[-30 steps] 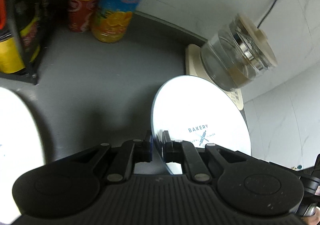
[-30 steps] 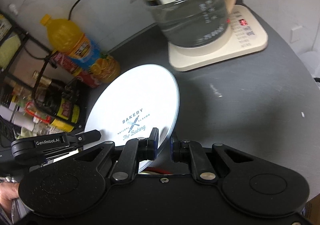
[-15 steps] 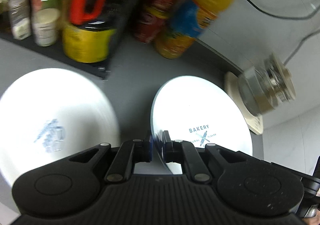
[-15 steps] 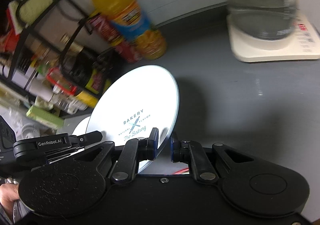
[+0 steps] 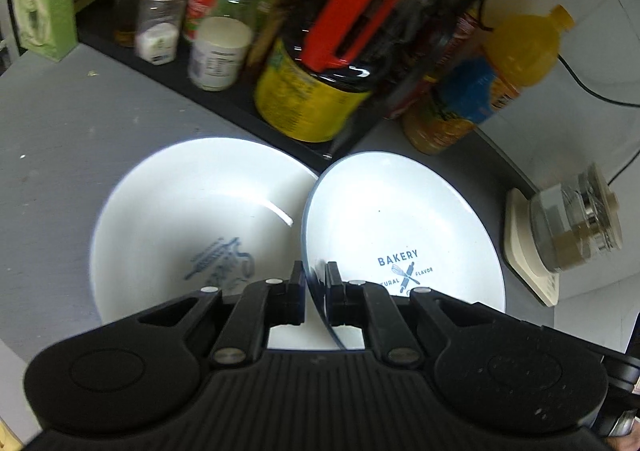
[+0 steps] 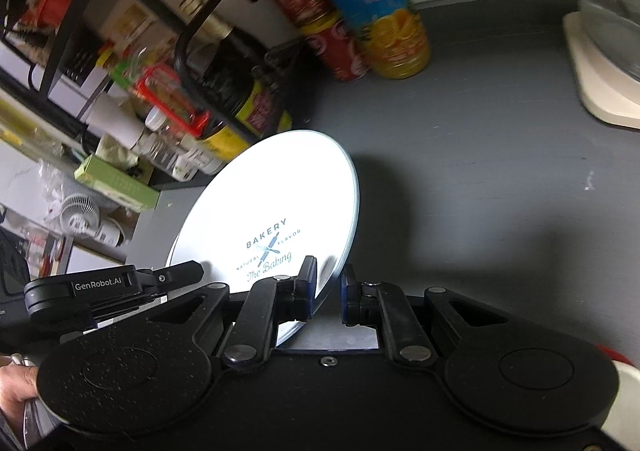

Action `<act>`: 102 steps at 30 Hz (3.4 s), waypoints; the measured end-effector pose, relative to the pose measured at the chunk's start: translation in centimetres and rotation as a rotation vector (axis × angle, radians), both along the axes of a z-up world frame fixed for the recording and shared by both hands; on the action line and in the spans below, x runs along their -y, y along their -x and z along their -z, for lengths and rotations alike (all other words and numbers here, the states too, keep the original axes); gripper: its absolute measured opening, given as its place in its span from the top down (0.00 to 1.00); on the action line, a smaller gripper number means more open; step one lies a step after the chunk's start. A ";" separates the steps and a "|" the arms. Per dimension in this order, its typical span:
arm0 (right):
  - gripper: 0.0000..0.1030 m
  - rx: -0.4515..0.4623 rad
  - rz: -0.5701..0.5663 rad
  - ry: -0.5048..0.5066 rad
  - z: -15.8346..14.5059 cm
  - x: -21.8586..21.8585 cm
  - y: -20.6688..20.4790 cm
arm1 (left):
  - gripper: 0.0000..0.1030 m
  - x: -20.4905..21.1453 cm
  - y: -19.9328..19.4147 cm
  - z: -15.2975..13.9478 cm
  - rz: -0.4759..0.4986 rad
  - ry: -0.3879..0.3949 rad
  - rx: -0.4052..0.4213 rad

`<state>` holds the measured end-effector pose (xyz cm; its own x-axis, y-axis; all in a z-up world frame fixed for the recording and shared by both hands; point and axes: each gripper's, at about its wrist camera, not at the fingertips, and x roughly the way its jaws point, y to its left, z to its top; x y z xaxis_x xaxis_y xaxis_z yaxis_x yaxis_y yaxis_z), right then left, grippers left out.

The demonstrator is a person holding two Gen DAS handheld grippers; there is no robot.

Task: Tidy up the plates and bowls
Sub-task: 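Carry the 'BAKERY' plate with both grippers and lower it onto the plate stack, then open both grippers to release the 'BAKERY' plate onto the stack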

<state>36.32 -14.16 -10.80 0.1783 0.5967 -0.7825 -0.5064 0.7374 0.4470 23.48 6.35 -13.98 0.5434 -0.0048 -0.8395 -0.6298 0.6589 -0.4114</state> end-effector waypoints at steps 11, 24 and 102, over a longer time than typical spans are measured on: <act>0.89 -0.017 -0.067 0.031 1.1 -2.8 0.9 | 0.92 -2.3 2.4 1.7 -0.048 0.023 -0.036; 0.89 -0.018 -0.134 0.071 1.8 -5.8 2.0 | 0.91 -3.9 5.2 3.0 -0.101 0.050 -0.071; 0.74 -0.069 -0.125 0.184 4.6 -8.9 2.8 | 0.77 -8.7 6.1 4.2 -0.132 -0.030 -0.130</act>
